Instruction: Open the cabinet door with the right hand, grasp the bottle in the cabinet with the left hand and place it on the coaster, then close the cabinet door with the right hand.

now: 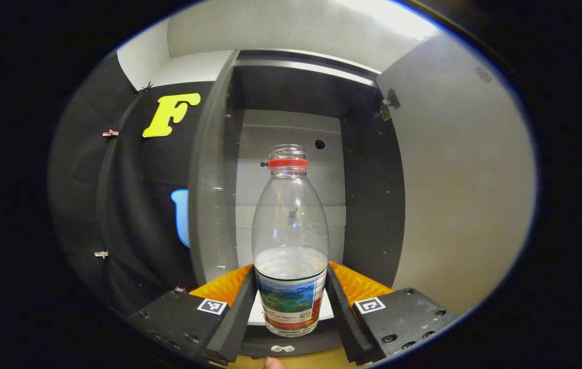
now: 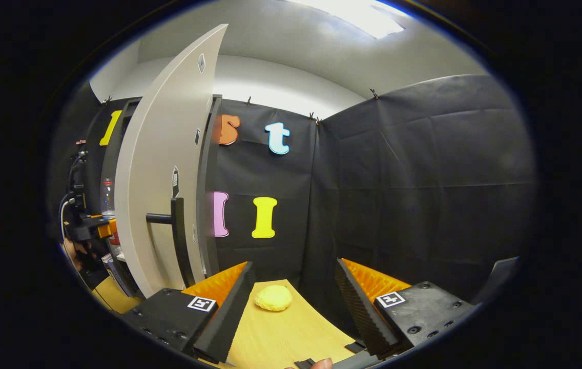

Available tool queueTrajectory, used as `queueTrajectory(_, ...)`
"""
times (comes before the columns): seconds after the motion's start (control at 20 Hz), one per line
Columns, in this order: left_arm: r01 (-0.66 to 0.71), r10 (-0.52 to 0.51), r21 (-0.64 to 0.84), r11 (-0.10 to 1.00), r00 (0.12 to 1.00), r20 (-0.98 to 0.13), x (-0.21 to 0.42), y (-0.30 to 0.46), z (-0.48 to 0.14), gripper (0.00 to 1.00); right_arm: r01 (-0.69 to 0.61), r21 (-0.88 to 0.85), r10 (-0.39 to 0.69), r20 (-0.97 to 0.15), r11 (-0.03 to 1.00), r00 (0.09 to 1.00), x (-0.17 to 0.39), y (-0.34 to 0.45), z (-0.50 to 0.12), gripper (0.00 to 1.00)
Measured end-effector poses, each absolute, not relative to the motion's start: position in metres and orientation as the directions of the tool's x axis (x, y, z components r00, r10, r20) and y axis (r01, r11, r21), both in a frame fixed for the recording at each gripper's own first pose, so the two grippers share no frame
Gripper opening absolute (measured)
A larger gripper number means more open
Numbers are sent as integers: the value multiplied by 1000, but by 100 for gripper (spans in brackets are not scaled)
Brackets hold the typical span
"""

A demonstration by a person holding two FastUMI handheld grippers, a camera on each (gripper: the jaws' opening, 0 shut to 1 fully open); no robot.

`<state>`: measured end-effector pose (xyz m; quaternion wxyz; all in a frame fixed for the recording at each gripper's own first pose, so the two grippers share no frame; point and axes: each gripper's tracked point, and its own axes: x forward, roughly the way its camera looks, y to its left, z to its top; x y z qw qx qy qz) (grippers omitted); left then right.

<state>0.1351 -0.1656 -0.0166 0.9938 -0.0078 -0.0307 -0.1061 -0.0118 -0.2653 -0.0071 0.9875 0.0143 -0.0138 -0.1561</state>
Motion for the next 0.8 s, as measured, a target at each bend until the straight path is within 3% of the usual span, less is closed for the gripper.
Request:
queueTrajectory(0.3, 203, -202, -18, 979, 978, 61, 68, -124, -35, 75, 319, 55, -321, 27, 946, 947, -12, -261, -5, 97)
queueTrajectory(0.8, 199, -202, 53, 979, 978, 58, -7, -83, -132, 76, 361, 18, -361, 63, 933, 930, -14, -259, 4, 97)
